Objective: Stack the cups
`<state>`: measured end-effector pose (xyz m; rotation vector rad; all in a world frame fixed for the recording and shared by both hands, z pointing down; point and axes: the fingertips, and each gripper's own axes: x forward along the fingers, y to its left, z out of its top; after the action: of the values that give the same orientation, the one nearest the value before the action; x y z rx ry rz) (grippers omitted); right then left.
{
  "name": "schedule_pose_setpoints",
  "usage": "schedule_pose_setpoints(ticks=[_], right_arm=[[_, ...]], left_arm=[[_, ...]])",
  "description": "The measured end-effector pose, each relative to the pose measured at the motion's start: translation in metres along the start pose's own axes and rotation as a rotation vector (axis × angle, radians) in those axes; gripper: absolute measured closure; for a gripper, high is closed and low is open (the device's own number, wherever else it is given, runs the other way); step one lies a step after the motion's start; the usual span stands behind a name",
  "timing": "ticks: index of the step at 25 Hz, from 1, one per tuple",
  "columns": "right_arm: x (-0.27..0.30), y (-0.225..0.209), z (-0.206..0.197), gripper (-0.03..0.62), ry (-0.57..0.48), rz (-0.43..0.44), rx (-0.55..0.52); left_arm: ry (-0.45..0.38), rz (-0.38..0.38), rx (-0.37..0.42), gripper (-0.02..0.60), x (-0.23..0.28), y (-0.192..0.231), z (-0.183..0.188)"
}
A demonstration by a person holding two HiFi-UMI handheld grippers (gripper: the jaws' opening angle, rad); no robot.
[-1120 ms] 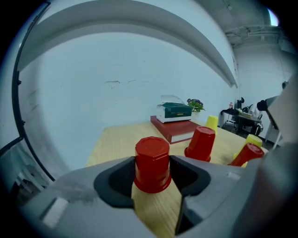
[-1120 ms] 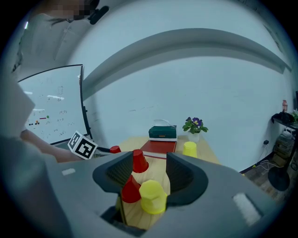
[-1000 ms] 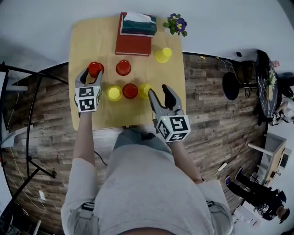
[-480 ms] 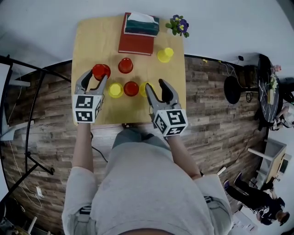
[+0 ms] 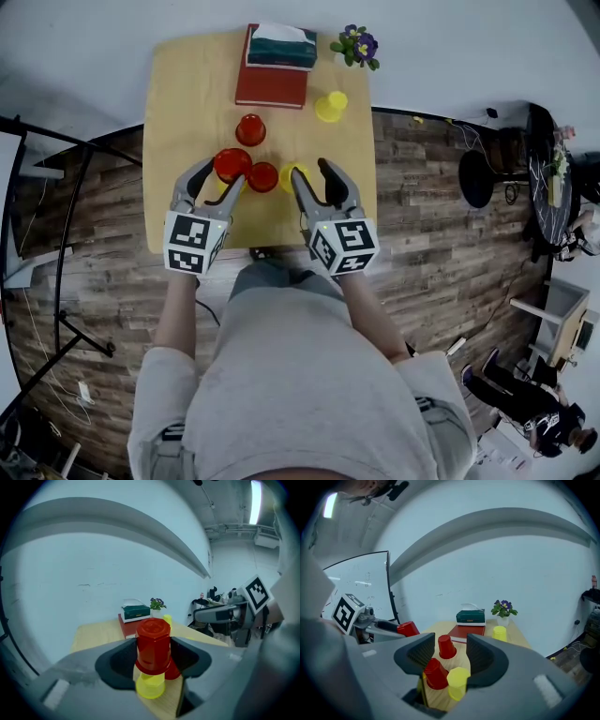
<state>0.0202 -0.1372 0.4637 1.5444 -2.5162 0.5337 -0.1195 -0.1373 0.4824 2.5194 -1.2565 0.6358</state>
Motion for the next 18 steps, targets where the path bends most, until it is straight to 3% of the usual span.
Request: schedule_pose_setpoints(ticks=[10,18], right_arm=[[-0.013,-0.010,-0.003,0.379,-0.003,-0.023,0.010],[-0.017,-0.012,-0.003,0.379,-0.007,-0.035,0.012]], left_arm=[[0.052,-0.031,0.037,0.347,0.012,-0.024,-0.022],[0.046,-0.023,0.052,0.341,0.016,-0.026,-0.025]])
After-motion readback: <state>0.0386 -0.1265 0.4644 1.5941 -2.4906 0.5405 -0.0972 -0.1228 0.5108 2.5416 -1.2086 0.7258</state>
